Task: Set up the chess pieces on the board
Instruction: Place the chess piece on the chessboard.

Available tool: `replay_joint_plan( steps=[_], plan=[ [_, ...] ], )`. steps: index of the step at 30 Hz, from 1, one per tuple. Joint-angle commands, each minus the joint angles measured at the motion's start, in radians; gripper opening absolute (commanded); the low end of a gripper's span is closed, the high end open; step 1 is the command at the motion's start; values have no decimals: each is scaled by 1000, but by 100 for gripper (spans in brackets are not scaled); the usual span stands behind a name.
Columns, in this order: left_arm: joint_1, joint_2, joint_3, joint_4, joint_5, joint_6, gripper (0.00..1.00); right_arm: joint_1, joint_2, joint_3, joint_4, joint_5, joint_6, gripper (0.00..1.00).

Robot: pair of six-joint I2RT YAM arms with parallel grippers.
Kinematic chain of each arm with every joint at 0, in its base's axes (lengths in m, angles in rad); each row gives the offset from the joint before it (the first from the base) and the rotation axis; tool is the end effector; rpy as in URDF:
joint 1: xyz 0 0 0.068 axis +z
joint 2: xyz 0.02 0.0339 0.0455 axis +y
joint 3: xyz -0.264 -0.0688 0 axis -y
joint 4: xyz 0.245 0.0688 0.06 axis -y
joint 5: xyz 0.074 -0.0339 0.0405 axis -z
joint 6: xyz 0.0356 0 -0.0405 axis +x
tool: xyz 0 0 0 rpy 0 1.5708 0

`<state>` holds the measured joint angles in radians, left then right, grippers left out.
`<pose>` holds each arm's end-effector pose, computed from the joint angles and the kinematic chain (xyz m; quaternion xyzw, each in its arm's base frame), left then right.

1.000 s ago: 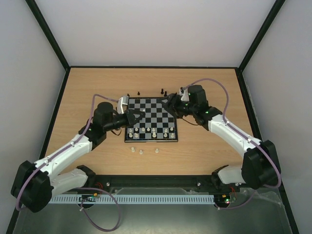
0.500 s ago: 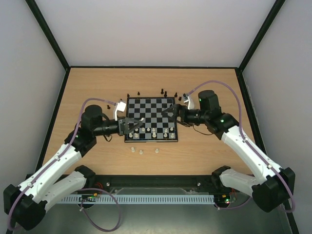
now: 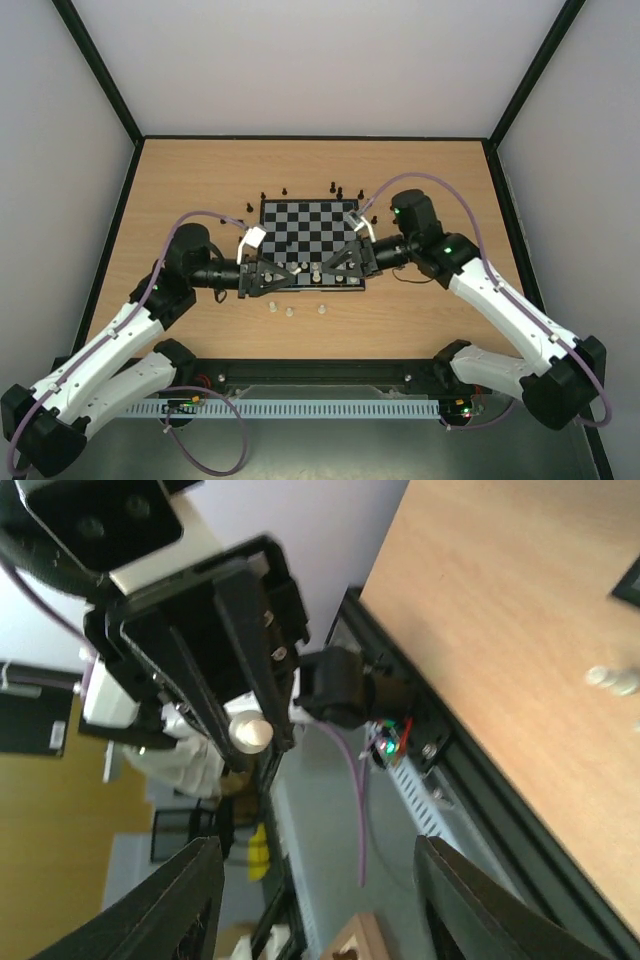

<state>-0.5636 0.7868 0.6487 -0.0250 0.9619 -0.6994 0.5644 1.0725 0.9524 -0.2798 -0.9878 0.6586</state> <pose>0.1346 -0.1196 0.3108 0.2528 0.6946 -0.6234 0.2549 0.1788 0.1484 0.3392 -0.2271 0.7454 0.6028 0.1715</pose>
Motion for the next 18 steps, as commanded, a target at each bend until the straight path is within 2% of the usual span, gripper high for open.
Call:
replay_joint_plan(
  steps=[1,7,18],
  plan=[
    [-18,-24,-24,54,49,-21,16,81,60,65,-20,-98,-20,52],
    [-23,-62,-47,65,49,-31,16,137,146,136,-26,-119,-54,37],
    [-29,-68,-79,103,57,-42,17,163,184,157,-13,-127,-47,32]
  ],
)
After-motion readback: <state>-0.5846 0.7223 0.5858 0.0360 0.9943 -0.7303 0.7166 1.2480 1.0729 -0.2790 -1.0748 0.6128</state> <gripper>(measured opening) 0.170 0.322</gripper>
